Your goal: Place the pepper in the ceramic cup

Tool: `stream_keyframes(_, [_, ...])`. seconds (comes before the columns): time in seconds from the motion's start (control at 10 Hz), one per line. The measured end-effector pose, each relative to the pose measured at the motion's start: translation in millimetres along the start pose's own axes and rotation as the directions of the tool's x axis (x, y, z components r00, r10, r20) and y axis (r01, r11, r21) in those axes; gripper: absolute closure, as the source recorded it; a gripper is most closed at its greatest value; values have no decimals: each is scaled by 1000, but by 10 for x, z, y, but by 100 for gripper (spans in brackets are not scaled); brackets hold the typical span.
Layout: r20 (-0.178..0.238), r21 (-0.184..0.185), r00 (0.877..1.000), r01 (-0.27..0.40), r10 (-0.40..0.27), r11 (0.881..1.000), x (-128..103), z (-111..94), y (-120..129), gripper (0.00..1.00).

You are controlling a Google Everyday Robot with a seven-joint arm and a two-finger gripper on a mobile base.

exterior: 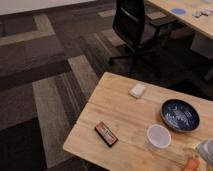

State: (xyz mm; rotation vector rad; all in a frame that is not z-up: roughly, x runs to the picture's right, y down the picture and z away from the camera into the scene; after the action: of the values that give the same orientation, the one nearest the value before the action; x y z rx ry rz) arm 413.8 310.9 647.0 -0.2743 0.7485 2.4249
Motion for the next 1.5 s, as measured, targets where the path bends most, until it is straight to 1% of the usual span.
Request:
stream_keyframes(0.3, [7,5,1000,2,-2,1000,-12,85,-12,35])
stream_keyframes(0.6, [24,20,1000,7,-7,1000,-20,172,8,35])
stream_keyframes(0.7, [28,25,1000,8,-8,1000,-7,194,13,38])
stream_keyframes(0.9, [40,27,999,14,-15,1000,13,183,30,69])
stream_keyframes(1.0, [50,26,999,18,-20,999,26,146,36,93])
stream_keyframes(1.1, [55,28,998,27,-29,999,48,104,56,100])
stream_keyframes(1.2, [68,30,997,42,-44,999,57,16,104,100])
stream_keyframes(1.3, [91,26,993,69,-71,997,59,-137,233,100])
stream_keyframes(1.4, [135,15,984,112,-113,994,78,-415,475,100])
stream_keyframes(1.5, [185,-7,972,153,-149,988,122,-727,715,100])
